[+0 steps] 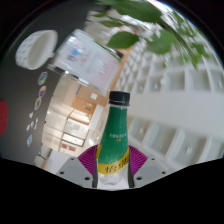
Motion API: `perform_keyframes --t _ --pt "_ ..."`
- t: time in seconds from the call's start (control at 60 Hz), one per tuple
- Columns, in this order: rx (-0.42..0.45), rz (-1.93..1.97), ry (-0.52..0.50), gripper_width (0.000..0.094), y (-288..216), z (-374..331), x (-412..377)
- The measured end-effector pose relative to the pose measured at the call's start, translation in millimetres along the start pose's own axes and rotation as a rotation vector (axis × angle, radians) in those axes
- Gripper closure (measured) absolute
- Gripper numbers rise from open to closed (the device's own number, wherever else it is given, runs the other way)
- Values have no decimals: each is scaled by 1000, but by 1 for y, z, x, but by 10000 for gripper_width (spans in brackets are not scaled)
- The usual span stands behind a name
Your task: Pour water
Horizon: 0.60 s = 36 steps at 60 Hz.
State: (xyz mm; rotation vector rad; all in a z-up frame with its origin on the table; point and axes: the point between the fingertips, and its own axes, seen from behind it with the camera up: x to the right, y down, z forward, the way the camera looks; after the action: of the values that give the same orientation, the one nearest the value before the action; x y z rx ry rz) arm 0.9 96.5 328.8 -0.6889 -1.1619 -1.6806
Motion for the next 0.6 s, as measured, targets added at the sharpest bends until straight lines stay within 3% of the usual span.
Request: perform_keyframes --t 0.133,0.233,0.45,0.467,0.6 --pt "194 -339 -33 523 -81 1 -41" --pt "252 -425 -58 524 -95 -7 -73" --pt "213 -224 -31 524 -87 1 -41" --pt "205 -177 -23 526 -62 -2 -39" --pt "106 318 4 524 -20 8 26"
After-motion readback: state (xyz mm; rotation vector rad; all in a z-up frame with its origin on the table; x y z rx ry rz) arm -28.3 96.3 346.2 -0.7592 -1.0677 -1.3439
